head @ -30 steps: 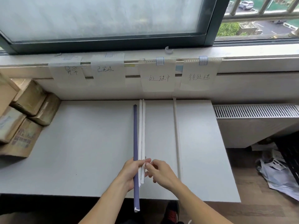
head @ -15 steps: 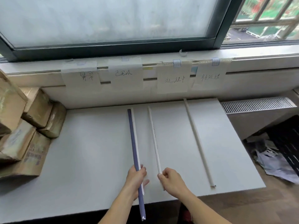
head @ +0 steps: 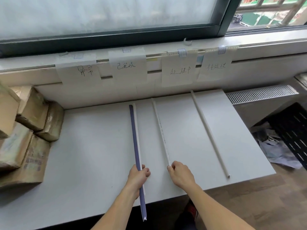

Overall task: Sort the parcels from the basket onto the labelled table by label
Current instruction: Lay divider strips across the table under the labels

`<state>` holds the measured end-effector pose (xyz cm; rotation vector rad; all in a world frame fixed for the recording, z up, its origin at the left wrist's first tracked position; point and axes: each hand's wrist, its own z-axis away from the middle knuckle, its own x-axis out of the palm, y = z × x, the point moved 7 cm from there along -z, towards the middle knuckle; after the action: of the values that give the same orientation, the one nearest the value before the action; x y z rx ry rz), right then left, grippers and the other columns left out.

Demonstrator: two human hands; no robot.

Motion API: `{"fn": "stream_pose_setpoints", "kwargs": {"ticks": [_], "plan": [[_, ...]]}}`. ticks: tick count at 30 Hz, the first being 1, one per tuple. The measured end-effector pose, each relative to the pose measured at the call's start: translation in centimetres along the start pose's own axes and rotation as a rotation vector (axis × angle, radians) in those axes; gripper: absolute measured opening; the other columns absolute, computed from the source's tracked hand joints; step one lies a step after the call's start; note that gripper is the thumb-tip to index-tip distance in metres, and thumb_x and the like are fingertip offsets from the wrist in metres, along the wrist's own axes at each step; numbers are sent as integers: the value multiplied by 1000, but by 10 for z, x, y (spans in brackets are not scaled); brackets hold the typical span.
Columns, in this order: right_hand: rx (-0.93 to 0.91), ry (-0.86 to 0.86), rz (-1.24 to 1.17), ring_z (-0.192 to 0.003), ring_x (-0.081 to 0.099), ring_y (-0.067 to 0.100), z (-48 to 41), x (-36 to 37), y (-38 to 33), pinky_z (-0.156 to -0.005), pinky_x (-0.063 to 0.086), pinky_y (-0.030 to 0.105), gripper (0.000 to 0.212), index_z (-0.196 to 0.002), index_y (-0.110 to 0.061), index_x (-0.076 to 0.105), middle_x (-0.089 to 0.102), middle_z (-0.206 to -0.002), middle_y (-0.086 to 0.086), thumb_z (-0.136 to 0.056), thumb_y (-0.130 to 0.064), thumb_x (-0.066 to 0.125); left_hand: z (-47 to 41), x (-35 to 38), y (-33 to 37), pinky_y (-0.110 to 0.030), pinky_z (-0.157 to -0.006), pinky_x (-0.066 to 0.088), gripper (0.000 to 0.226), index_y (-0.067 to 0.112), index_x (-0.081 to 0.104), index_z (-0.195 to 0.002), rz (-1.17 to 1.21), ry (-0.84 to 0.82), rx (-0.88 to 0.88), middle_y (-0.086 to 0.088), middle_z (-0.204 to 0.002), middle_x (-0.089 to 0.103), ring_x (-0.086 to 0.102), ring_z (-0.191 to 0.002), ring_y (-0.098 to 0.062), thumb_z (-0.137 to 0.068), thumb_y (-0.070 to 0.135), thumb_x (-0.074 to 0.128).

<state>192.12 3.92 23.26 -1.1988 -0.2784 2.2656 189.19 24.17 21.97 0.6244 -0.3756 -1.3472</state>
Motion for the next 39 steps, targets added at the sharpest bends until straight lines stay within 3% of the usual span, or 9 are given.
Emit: {"fn": "stream_pose_setpoints", "kwargs": {"ticks": [6, 11, 14, 21, 25, 31, 35, 39], "plan": [[-6, 5, 13, -75, 54, 21, -10, -4, -8, -60, 38, 34, 31, -84, -15, 49, 59, -82, 0, -104, -37, 39, -3, -3, -3, -41, -99, 57, 21, 10, 58, -115, -10, 7, -4, -15, -114, 69, 71, -106, -25, -95, 8, 64], [-19, 4, 57, -74, 53, 21, -13, -5, -12, -60, 37, 34, 30, -84, -16, 48, 57, -81, -2, -104, -35, 38, -2, -4, -2, -32, -85, 58, 17, 10, 56, -114, 5, 31, -6, -16, -113, 69, 71, -105, -25, -98, 7, 61], [-29, 6, 107, -79, 53, 25, -15, -6, -16, -67, 37, 35, 27, -87, -15, 48, 55, -82, -2, -104, -33, 37, -2, -6, 2, -32, -87, 58, 16, 8, 56, -114, 0, 47, 3, -17, -112, 70, 73, -103, -25, -99, 6, 56], [-76, 1, 258, -85, 51, 29, -21, -5, -24, -72, 38, 36, 24, -96, -12, 49, 60, -96, 6, -105, -29, 34, -5, -8, 4, -20, -69, 57, 15, 6, 54, -114, -10, 57, 5, -14, -105, 69, 70, -85, -19, -101, 3, 50], [-104, -25, 411, -85, 49, 28, -25, -6, -31, -74, 38, 36, 25, -111, -11, 56, 65, -111, 8, -106, -26, 36, -7, -8, 5, -23, -71, 56, 15, 6, 54, -115, -16, 57, 0, -14, -103, 69, 71, -86, -21, -102, 4, 48], [-118, -77, 580, -86, 57, 29, -29, -9, -31, -71, 38, 33, 5, -97, -15, 43, 67, -112, 6, -102, -15, 42, -5, -9, 5, -25, -76, 58, 12, 9, 55, -113, -4, 63, -7, -15, -107, 71, 74, -94, -23, -102, 6, 50], [-103, -71, 620, -81, 50, 27, -29, -11, -29, -70, 39, 32, 5, -100, -15, 45, 64, -106, 4, -101, -12, 41, -4, -9, 4, -25, -75, 57, 13, 10, 56, -114, -14, 66, -7, -13, -107, 72, 75, -96, -23, -103, 9, 50], [-102, -72, 636, -81, 51, 26, -28, -10, -28, -70, 40, 31, 14, -108, -14, 51, 55, -96, 2, -99, -9, 41, -3, -9, 3, -32, -88, 60, 13, 10, 56, -114, -12, 67, -6, -13, -107, 72, 75, -96, -22, -102, 8, 51]]}}
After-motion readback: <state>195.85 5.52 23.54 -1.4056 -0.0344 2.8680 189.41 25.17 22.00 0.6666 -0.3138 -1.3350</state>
